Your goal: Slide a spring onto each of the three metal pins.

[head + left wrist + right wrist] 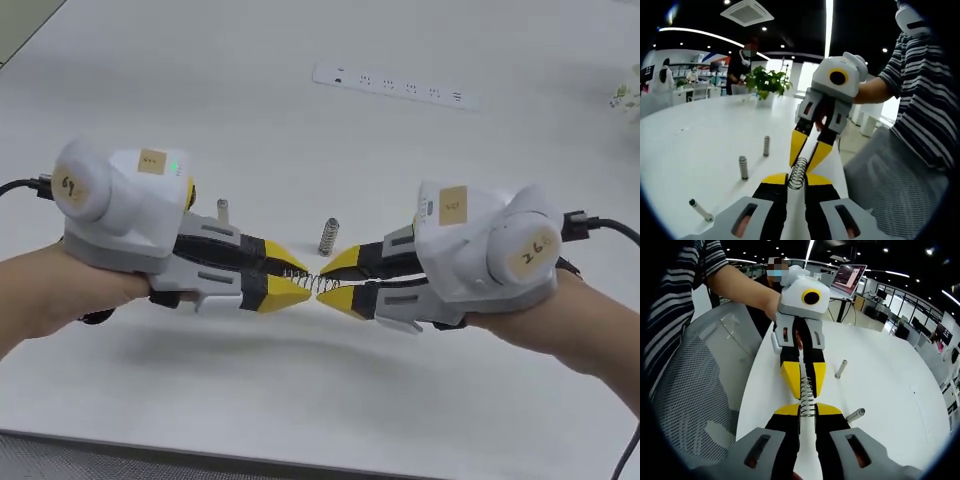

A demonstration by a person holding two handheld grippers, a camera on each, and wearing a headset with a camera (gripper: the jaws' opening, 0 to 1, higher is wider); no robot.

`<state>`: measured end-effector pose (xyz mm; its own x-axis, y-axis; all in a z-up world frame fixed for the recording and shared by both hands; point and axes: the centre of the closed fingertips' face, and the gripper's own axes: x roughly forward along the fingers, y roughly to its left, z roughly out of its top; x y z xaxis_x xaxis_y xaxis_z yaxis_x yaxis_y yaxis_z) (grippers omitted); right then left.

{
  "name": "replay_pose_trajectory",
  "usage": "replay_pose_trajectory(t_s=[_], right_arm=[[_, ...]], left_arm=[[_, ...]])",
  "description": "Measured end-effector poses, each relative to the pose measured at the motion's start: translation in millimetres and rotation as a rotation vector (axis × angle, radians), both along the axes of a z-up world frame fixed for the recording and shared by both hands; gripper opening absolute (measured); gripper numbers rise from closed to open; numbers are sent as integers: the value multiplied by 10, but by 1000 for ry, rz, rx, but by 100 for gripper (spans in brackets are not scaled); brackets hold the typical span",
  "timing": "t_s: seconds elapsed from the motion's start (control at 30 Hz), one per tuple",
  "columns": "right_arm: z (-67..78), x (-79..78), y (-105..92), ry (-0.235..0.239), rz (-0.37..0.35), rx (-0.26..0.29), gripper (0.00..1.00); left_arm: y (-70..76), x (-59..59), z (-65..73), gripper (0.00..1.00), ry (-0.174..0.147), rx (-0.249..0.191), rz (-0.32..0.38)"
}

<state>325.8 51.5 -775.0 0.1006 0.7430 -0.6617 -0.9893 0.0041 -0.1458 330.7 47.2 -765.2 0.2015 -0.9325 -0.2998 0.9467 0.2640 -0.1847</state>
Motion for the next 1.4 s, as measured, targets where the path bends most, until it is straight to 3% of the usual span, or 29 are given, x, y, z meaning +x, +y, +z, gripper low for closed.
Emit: replay_pose_trajectory(t_s=[0.33, 1.17, 1.4], right_arm=[[-15, -18, -8, 11, 1, 2, 8], [-117, -72, -122, 78, -24, -3, 12], [-119, -65, -120, 66, -26, 6, 8]], left_arm=[[-10, -23, -2, 3, -7, 2, -16], [-42, -95, -46, 3, 27, -7, -45], [-38, -96, -47, 3, 31, -7, -45]])
